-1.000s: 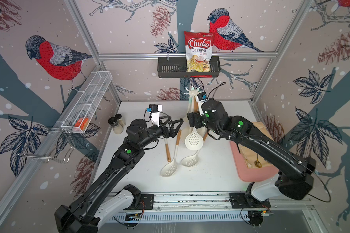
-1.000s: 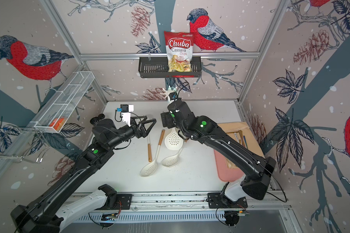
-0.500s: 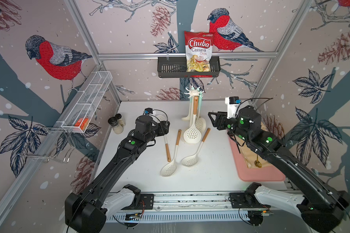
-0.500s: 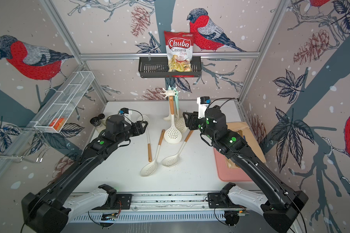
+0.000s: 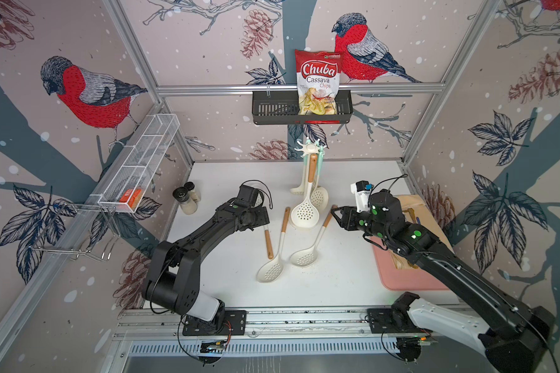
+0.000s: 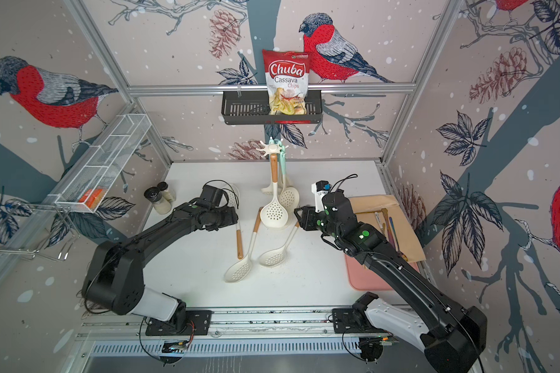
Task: Hang the skimmer on the kitchen utensil rack
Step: Pick up the skimmer from the center of the board.
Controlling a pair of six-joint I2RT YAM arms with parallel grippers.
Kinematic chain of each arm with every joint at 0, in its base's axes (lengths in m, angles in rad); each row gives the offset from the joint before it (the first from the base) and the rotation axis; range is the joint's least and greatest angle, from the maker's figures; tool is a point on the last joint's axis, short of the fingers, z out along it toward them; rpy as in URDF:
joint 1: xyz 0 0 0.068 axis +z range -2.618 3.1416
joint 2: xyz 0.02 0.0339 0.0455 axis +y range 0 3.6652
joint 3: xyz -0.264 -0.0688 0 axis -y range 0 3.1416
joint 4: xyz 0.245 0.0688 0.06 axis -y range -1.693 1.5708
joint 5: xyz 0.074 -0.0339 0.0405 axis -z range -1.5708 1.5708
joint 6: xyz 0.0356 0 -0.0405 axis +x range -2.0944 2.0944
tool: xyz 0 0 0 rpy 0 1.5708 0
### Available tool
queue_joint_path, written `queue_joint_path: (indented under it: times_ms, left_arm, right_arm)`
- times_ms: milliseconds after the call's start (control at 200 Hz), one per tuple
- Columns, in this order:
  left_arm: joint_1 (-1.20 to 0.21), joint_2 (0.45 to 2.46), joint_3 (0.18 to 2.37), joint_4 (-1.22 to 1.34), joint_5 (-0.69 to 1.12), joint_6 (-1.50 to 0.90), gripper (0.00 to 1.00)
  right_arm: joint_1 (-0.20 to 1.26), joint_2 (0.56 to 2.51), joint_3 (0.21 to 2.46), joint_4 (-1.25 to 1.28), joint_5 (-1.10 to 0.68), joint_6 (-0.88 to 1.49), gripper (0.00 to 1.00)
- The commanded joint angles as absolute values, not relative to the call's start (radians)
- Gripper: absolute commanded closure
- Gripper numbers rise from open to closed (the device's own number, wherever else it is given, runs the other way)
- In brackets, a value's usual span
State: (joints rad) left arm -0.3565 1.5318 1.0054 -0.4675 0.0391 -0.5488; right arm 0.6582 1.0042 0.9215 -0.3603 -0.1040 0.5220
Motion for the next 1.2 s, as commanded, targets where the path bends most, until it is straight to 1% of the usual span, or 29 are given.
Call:
queue_joint_path:
  times_ms: [0,230,340,620,810,951,1036,1096,1191]
  left_arm:
    - [-0.375,1.590,1.052,-0.491,-0.020,-0.512,0.24]
    - [-0.405,1.736,1.140,-0.504,-0.068,-0.492,0.25]
    - [-0.404,1.773,1.144,-0.509,-0.102,-0.495,0.29]
    - [-0.384,1.788,1.068,-0.465,-0.107,-0.522,0.39]
    - [-0.384,1.817,1.026,-0.432,-0.089,-0.535,0.42]
    - [-0.383,1.821,1.006,-0.422,-0.087,-0.553,0.52]
    - [-0.382,1.814,1.009,-0.429,-0.089,-0.558,0.60]
    - [-0.380,1.806,1.018,-0.439,-0.093,-0.559,0.68]
    - [-0.369,1.789,1.046,-0.472,-0.106,-0.556,0.83]
  right_arm:
    - [0.656,0.992,0.910,-0.349,-0.097,0.528,0.53]
    - [0.653,0.988,0.882,-0.360,-0.093,0.529,0.54]
    - [0.652,0.983,0.877,-0.370,-0.083,0.536,0.54]
    - [0.652,0.935,0.874,-0.377,-0.085,0.542,0.55]
    - [0.650,0.901,0.876,-0.402,-0.081,0.546,0.55]
    - [0.650,0.867,0.874,-0.414,-0.075,0.556,0.55]
    - [0.650,0.856,0.882,-0.424,-0.071,0.557,0.55]
    - [0.650,0.847,0.889,-0.434,-0.067,0.557,0.55]
    - [0.650,0.828,0.903,-0.448,-0.059,0.557,0.55]
